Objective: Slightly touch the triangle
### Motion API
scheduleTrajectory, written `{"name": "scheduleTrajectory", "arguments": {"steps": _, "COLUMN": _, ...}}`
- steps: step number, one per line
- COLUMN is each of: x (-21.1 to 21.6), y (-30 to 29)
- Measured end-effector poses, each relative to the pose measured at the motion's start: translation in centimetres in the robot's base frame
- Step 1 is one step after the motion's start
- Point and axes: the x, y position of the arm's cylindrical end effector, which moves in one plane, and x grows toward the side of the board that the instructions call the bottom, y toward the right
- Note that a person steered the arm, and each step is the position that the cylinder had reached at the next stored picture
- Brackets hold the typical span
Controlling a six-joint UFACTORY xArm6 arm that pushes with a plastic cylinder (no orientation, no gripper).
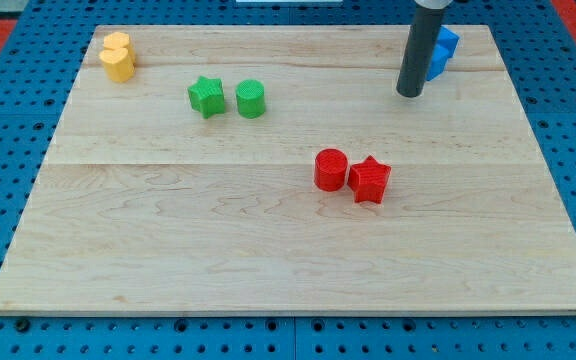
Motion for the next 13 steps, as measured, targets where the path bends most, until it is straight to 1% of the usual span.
{"name": "scheduleTrajectory", "arguments": {"steps": 4, "x": 0.2, "y": 0.0}}
{"name": "scheduleTrajectory", "arguments": {"steps": 5, "x": 0.2, "y": 1.8}}
{"name": "scheduleTrajectory", "arguments": {"steps": 6, "x": 0.2, "y": 5.3}}
{"name": "scheduleTrajectory", "arguments": {"steps": 8, "x": -4.8, "y": 11.1}}
{"name": "scheduleTrajectory", "arguments": {"steps": 9, "x": -6.8, "y": 11.8}}
{"name": "scheduleTrajectory", "arguments": {"steps": 10, "x": -8.1, "y": 9.6}}
{"name": "scheduleTrajectory", "arguments": {"steps": 11, "x": -8.5, "y": 7.3}}
{"name": "scheduleTrajectory", "arguments": {"steps": 12, "x": -9.2, "y": 6.5}}
{"name": "scheduleTrajectory", "arguments": {"steps": 13, "x": -9.2, "y": 7.1}}
